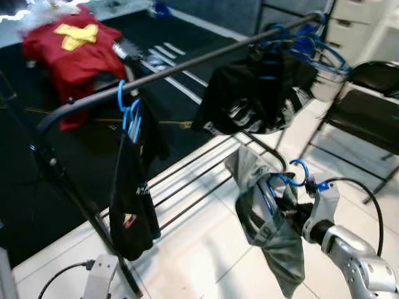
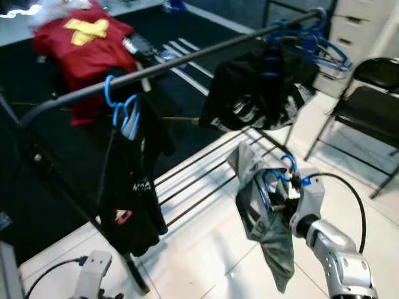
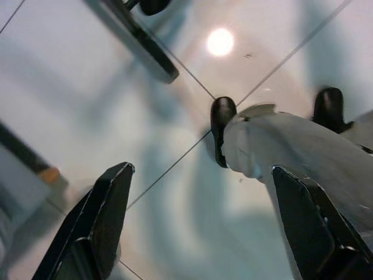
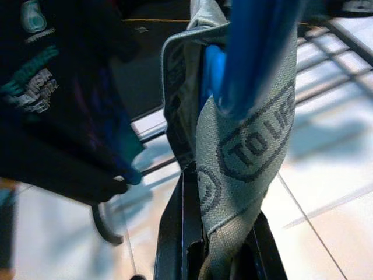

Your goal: Hang hanger

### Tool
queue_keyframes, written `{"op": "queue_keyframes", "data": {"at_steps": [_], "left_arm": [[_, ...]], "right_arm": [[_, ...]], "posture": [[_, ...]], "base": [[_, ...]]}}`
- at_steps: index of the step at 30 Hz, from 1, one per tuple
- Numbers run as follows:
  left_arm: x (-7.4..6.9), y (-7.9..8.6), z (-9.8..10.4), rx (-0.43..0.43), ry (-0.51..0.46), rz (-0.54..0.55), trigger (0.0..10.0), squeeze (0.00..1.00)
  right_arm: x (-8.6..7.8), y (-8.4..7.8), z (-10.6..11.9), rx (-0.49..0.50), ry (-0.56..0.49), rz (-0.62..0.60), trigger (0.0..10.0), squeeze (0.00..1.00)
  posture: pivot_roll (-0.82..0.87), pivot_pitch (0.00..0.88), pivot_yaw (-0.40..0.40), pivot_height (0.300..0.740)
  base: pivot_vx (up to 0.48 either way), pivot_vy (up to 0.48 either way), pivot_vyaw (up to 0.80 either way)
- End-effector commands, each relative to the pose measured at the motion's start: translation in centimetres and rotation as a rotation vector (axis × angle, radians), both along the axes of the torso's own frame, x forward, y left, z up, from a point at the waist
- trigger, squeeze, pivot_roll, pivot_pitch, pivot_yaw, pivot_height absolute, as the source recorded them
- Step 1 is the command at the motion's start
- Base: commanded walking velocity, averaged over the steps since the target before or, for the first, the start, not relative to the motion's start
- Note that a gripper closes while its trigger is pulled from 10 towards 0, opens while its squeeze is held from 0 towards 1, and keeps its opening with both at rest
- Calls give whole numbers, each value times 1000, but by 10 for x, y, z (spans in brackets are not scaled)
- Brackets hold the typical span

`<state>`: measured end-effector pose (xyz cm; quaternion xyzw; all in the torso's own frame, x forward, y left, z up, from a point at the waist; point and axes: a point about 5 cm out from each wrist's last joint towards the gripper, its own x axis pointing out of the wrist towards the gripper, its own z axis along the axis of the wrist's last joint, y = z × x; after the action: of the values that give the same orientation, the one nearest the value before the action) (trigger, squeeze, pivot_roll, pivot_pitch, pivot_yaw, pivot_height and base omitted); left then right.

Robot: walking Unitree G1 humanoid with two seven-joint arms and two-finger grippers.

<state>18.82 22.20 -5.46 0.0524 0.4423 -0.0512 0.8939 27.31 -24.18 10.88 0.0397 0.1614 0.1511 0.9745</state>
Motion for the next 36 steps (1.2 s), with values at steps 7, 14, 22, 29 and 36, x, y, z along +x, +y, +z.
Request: {"op": "queue_keyframes", "data": {"at_steps": [7,14,22,29,36], "left_arm": [[12,20,3,4,-36,37,10000,0],[20,23,7,0,-75,49,10000,0],[47,7,22,-54,-216,84,10000,0],[62,-5,29,-87,-276,105,10000,0],[71,-4,43,-113,-356,141,10000,0]], "right_arm": [[2,4,10,-41,-38,68,10000,0],[4,3,12,-53,-50,62,10000,0],[8,0,17,-72,-68,36,10000,0],[13,-4,25,-123,-102,-10,10000,0],[19,12,35,-161,-160,20,10000,0]], "posture": [[-41,126,15,740],[-43,134,12,740],[-45,138,12,740],[-54,143,10,740],[-58,146,5,740]], "base": [[0,-425,613],[0,-425,616],[0,-53,615],[0,0,613],[252,0,138]]}}
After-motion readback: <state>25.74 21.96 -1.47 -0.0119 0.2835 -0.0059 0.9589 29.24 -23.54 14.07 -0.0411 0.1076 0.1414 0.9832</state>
